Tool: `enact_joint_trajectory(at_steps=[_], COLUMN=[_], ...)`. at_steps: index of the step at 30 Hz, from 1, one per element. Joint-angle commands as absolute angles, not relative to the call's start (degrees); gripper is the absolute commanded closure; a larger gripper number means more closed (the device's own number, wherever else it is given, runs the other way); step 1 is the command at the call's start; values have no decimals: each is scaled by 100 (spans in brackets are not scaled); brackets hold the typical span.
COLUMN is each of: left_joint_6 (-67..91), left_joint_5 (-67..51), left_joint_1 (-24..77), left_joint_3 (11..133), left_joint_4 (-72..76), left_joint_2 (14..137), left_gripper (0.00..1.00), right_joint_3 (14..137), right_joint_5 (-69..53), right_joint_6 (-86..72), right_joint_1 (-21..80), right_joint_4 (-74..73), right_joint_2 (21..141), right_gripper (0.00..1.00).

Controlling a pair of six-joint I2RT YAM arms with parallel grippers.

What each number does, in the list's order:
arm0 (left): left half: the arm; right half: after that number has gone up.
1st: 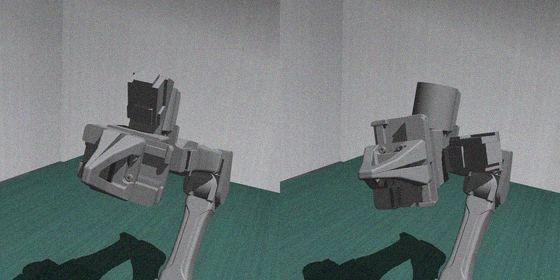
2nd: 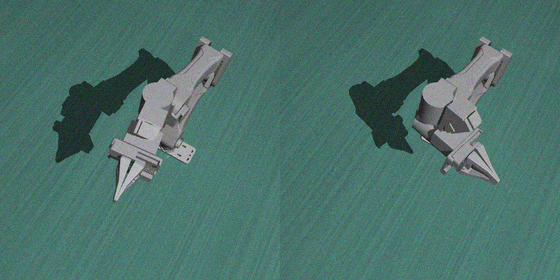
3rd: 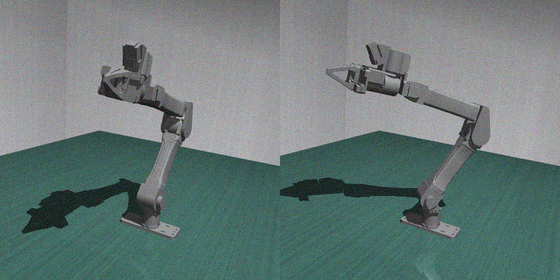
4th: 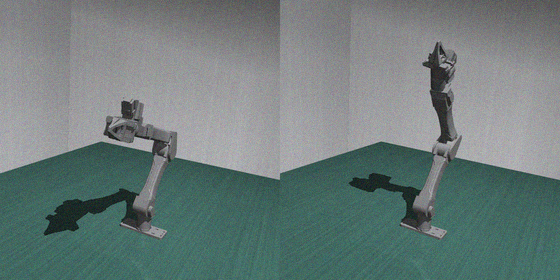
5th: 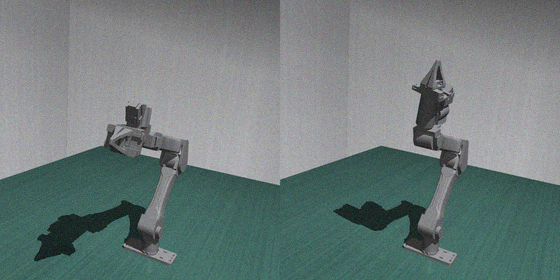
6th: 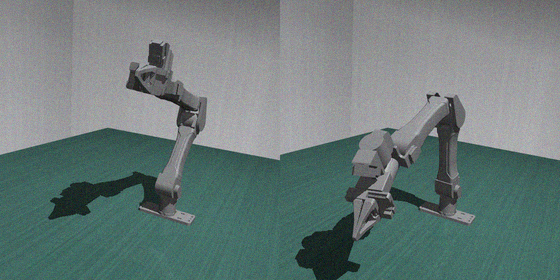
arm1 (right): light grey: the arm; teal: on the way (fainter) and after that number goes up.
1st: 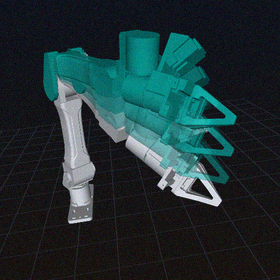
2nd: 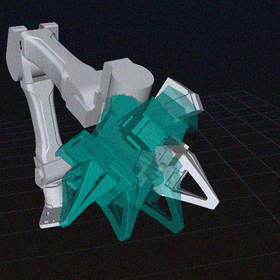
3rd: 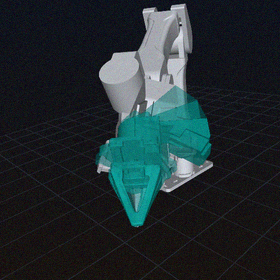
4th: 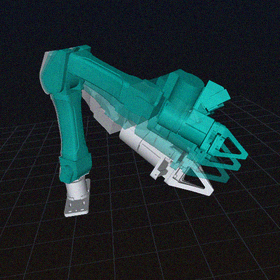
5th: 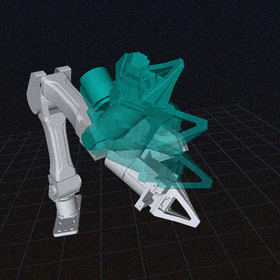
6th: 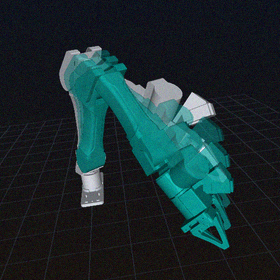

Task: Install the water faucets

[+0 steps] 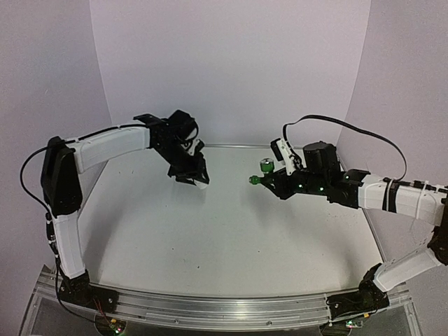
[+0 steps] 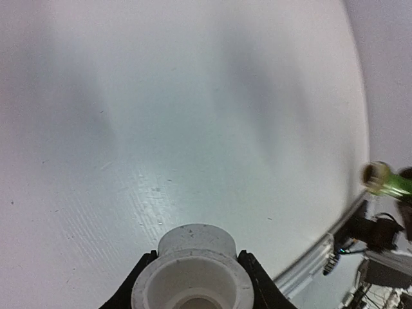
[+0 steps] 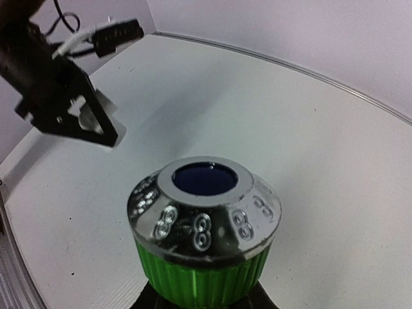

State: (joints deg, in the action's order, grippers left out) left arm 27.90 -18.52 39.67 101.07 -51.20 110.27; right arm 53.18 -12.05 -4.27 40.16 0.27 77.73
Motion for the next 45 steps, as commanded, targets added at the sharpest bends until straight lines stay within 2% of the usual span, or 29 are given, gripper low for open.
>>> enact_joint_trajectory(at_steps=[1,6,14,21,26,39,45], left_joint_6=[2386,2499,3299,3728,5343,5886,6116], left_joint_5=[-4468,-6428,-7530,-7644,-7629,-7537,-7482], left_joint_1=[3577,3304,3296,3296,3296,3287,3222], left_joint_3=[9555,8980,8671,8872,8406,8383,8360], left_joint_4=[-4106,-3547,-2324,-1983,-107,-62,-62], left_joint_2=[10010,9439,8740,8537,8441,8634,8678], left_gripper=[100,100,100,100,100,100,100], right_joint_3=[5567,5313,5449,5464,5552,5632,5704], right_joint_5=[-2125,-2781,-3567,-4051,-4182,-3799,-3533], right_joint_6=[696,1727,2463,2463,2660,3277,4193], right_joint_1=[4152,4211,4342,4447,4549,4681,4735], right_joint_4=[933,1876,3184,4333,4573,4896,4646], right_joint_2=[7791,7606,7770,7831,7929,7999,7959], right_gripper=[100,100,100,100,100,100,100])
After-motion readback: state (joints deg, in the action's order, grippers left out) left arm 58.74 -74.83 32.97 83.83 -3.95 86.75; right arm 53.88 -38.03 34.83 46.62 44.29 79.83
